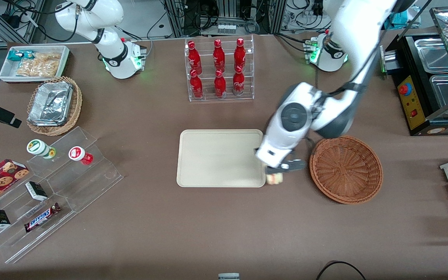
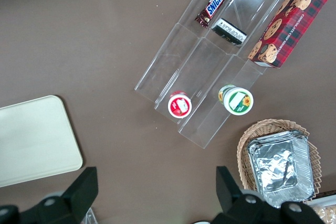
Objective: Place sandwich from basket to tray
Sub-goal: 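Carry the sandwich with the left gripper over the cream tray, then lower the sandwich onto the tray and open the left gripper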
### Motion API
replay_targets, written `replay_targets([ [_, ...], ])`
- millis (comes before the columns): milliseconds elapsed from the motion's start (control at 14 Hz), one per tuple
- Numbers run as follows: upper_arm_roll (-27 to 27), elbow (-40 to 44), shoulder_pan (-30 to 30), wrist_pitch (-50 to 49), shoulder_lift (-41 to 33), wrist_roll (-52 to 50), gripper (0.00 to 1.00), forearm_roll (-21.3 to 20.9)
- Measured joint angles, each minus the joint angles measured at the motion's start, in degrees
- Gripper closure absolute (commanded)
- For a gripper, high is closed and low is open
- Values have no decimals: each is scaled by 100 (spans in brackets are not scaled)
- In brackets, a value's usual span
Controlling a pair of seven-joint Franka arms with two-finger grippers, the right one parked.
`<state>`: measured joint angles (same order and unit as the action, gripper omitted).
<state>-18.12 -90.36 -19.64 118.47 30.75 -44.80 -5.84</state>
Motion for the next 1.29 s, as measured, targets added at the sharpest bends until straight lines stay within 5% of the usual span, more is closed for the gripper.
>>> replay_targets([
  [500, 15, 1304, -962, 630, 1705, 63, 80, 75],
  [571, 17, 1347, -1017, 685, 1791, 58, 68, 75],
  [643, 17, 1382, -1058, 689, 1827, 53, 19, 75],
  [714, 18, 1412, -1080, 689, 1834, 53, 0, 74],
  [1286, 182, 1810, -1078, 684, 1758, 54, 0, -312],
])
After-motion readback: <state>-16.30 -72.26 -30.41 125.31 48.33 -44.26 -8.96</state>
